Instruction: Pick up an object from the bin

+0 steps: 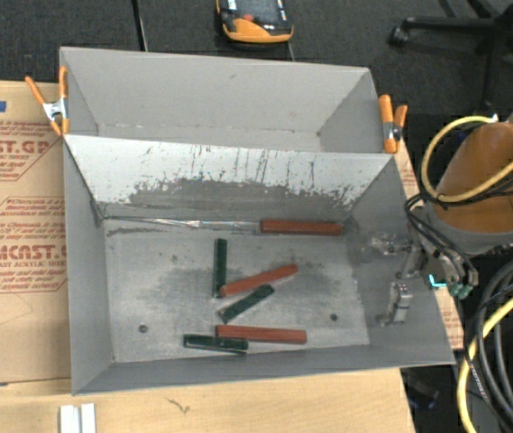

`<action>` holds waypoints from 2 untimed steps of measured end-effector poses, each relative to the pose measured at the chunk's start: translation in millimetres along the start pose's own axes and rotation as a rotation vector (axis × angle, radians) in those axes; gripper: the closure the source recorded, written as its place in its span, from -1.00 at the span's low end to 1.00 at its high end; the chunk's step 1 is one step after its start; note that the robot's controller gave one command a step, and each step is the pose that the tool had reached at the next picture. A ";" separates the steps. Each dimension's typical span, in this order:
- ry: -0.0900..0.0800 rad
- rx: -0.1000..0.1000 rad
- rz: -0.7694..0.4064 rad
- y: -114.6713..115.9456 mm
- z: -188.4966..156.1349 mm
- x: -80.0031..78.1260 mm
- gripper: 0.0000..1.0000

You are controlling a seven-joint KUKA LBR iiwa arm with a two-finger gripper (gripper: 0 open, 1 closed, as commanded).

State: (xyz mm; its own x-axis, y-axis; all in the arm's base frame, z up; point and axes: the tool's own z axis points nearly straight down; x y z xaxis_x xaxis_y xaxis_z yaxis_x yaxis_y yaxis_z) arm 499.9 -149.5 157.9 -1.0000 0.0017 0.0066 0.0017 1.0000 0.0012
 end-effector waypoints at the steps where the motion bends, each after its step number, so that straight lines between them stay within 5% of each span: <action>1: -0.007 0.002 -0.002 0.6 -3.9 -2.1 -1.00; 2: -0.014 0.006 -0.138 45.6 41.3 -4.6 -1.00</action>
Offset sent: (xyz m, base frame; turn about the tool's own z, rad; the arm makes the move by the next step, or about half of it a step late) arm 0.0040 0.0936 -0.0879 -0.2734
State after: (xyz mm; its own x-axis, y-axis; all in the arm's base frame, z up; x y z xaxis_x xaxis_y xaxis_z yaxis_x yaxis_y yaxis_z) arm 504.3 -103.8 116.7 -0.9907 -0.1361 -0.0077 -0.1361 0.9907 -0.0047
